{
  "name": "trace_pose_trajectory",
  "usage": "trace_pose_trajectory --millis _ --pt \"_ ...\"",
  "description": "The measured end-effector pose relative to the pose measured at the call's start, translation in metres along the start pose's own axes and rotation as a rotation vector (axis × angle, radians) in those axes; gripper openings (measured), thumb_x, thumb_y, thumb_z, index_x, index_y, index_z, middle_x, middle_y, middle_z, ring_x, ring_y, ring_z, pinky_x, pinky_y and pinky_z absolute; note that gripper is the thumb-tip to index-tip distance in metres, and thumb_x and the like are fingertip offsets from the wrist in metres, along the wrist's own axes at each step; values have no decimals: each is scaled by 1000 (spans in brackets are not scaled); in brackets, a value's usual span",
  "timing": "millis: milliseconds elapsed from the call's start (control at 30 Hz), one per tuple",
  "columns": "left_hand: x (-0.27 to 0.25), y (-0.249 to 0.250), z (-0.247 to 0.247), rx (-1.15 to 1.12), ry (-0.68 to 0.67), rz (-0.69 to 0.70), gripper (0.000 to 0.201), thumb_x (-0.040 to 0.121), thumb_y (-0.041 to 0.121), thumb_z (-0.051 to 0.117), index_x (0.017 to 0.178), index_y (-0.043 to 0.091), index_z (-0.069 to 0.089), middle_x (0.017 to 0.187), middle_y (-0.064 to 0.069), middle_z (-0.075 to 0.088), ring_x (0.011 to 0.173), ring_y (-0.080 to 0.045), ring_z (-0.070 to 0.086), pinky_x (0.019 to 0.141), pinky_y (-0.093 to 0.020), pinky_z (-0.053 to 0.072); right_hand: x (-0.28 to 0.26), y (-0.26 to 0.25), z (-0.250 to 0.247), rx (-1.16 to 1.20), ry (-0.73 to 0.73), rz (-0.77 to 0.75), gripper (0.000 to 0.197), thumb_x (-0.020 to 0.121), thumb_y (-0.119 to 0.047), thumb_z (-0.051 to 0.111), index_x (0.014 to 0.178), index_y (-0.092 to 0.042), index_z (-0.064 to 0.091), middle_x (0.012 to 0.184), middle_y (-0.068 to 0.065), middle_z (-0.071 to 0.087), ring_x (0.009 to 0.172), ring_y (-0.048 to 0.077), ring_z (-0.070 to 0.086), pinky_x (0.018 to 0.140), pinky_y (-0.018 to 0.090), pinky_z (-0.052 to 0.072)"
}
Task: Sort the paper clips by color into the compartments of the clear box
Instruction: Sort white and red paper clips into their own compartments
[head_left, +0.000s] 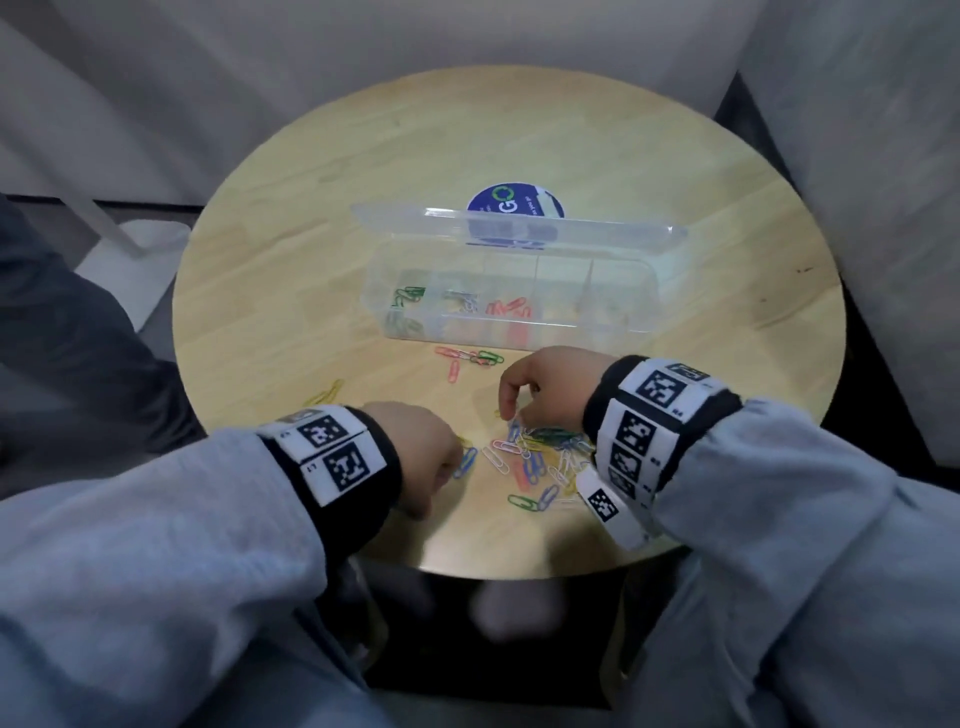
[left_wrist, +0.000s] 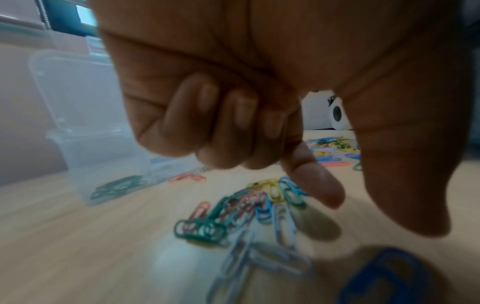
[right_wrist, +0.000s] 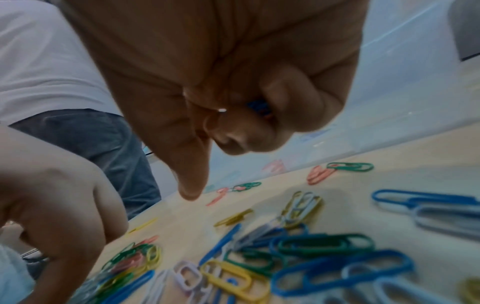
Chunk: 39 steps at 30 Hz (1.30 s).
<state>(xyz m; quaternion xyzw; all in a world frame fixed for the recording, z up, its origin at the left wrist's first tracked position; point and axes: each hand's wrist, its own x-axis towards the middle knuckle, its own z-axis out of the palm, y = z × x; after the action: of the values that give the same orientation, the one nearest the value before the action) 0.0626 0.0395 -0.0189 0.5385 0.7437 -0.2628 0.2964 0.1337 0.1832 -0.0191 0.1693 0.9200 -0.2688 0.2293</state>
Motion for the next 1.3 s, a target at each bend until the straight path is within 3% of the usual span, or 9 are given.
trace_pose_trajectory --millis 133,367,533,667,833,967,1033,1133,1300 --pt "5 0 7 5 12 -18 8 77 24 62 83 28 59 86 4 55 80 -19 49 65 -26 35 6 -6 7 -95 -24 2 22 82 -10 57 84 -31 61 76 -10 51 78 17 54 68 26 45" --pt "10 -14 13 -110 109 -76 18 79 35 62 70 24 52 81 3 55 77 -20 49 56 -22 30 14 -6 12 -274 -58 21 18 84 -3 45 87 -19 54 103 5 62 78 19 46 48 20 29" --pt "11 -24 17 -217 116 -63 30 78 48 65 65 25 50 86 3 61 79 -18 51 66 -24 34 18 -1 14 -277 -92 67 9 85 -14 51 78 -16 55 80 -1 54 78 20 49 58 23 38" --pt "15 -19 17 -212 75 -30 19 75 40 70 71 28 56 83 6 58 79 -16 51 68 -24 35 3 8 -11 97 -14 104 26 79 -12 63 59 -21 48 64 -6 53 60 12 48 58 24 41" --pt "17 -22 14 -336 78 6 24 77 39 69 67 26 53 75 8 56 73 -14 51 62 -23 35 -15 30 -37 655 137 127 25 83 0 59 64 -14 50 61 7 56 47 16 46 45 19 37" --pt "16 -33 -4 -664 235 15 22 79 29 69 63 22 54 52 11 52 53 -4 46 52 -16 35 -6 39 -42 910 311 162 25 86 9 50 70 -10 53 64 7 50 53 16 48 42 17 45" --pt "20 -38 -19 -817 352 8 27 80 27 69 61 21 52 45 15 51 44 3 45 53 -17 34 2 37 -45 994 380 159 26 87 10 48 72 -9 55 65 6 50 54 16 50 52 18 52" --pt "32 -38 -40 -1082 451 -7 28 82 25 68 61 21 50 49 9 49 41 0 43 53 -23 34 12 38 -48 1039 453 172 21 85 7 51 79 -11 62 77 8 59 73 21 63 87 34 55" --pt "48 -22 -67 -1311 538 -20 28 84 26 66 63 21 48 62 2 50 55 -10 48 53 -22 38 10 42 -47 867 430 162 51 84 5 48 132 -11 52 124 2 58 118 16 55 106 37 43"
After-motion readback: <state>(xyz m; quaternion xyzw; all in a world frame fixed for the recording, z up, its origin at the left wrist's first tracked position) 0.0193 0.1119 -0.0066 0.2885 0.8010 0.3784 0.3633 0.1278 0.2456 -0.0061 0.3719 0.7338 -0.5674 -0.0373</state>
